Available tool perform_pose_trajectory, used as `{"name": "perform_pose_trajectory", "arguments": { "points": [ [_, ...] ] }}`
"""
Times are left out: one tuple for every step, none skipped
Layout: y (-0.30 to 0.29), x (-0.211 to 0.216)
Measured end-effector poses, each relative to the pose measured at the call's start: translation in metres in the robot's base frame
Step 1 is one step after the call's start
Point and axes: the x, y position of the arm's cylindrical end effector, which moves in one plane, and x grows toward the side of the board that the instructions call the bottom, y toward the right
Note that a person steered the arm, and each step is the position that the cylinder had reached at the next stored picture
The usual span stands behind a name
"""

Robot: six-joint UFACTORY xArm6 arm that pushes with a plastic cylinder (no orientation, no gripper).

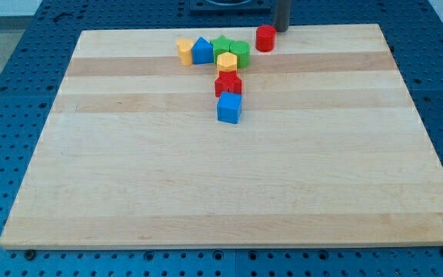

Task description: Slide the red circle slightly down

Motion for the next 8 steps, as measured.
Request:
{"name": "perform_pose_trajectory", "arguments": {
  "points": [
    [-0.031,0.000],
    [-0.035,0.000],
    [-0.053,0.000],
    [-0.055,0.022],
    [-0.055,0.027],
    [-0.055,0.027],
    [-0.059,0.033],
    [-0.059,0.000]
  ]
}}
